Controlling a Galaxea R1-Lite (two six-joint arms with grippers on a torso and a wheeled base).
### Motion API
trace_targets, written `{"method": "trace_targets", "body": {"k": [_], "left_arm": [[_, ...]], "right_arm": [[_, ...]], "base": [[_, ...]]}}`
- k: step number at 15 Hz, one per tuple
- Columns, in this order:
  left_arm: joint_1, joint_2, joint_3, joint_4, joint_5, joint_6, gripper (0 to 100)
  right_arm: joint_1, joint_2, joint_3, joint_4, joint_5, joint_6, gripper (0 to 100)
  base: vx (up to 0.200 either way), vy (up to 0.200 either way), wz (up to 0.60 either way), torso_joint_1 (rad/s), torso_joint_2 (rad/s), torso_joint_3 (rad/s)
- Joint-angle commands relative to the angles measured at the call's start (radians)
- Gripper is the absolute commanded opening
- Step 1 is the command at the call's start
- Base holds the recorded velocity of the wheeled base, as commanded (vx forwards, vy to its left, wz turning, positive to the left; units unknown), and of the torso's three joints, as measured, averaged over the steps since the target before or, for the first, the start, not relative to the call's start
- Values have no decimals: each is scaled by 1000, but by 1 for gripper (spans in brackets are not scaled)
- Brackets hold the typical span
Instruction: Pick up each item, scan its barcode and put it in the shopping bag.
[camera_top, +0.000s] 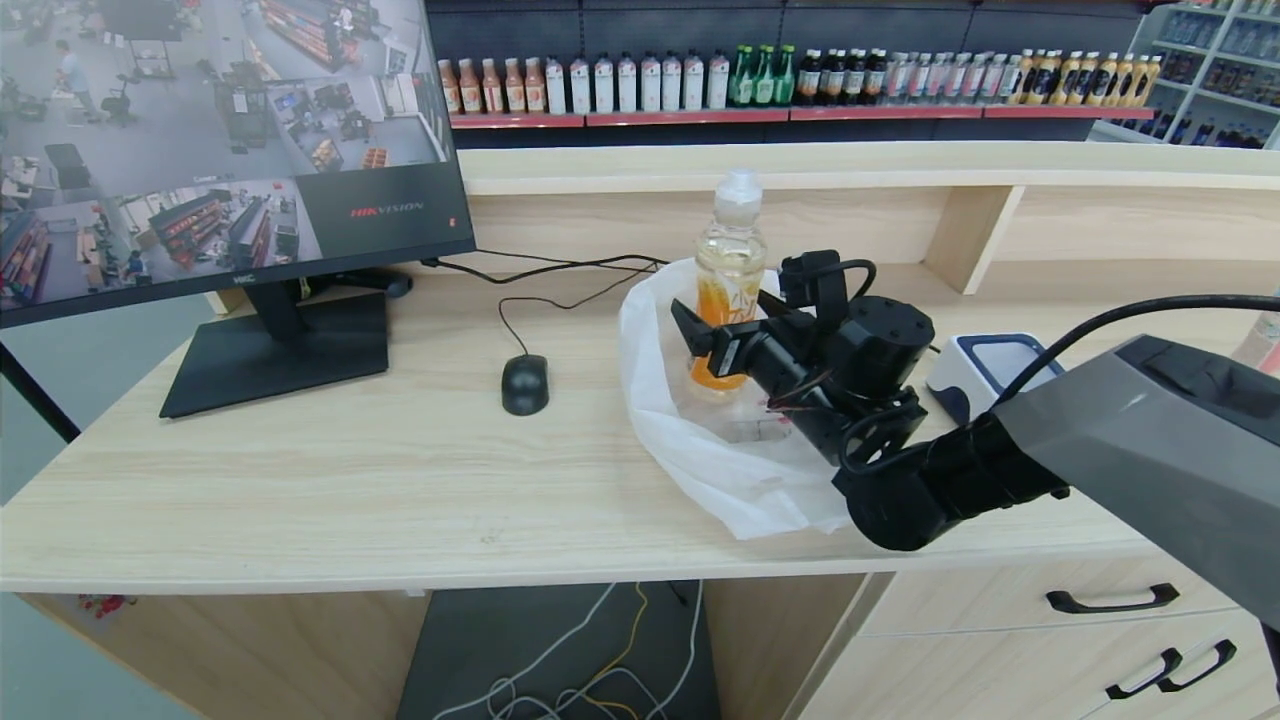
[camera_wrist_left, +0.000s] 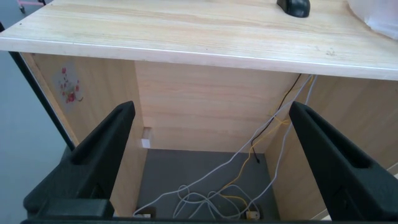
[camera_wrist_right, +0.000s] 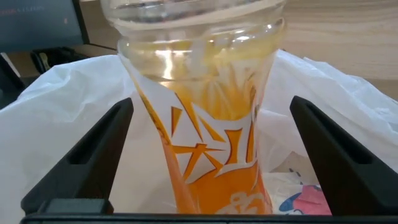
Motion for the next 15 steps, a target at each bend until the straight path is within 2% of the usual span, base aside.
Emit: {"method": "trace_targets", "body": {"k": [1, 8, 12, 15], "left_arm": [[0, 0, 0, 0, 0, -1, 100], [0, 0, 0, 0, 0, 1, 100], [0, 0, 0, 0, 0, -1, 100], [0, 0, 0, 0, 0, 1, 100]], "right_arm": [[3, -32, 30, 1, 4, 0, 100], [9, -172, 220, -41, 4, 18, 100], [9, -308, 407, -136, -5, 7, 100], [25, -389, 573, -278, 3, -8, 100]], "base": [[0, 0, 0, 0, 0, 0], [0, 0, 0, 0, 0, 0], [0, 0, 0, 0, 0, 0], [0, 0, 0, 0, 0, 0]]}}
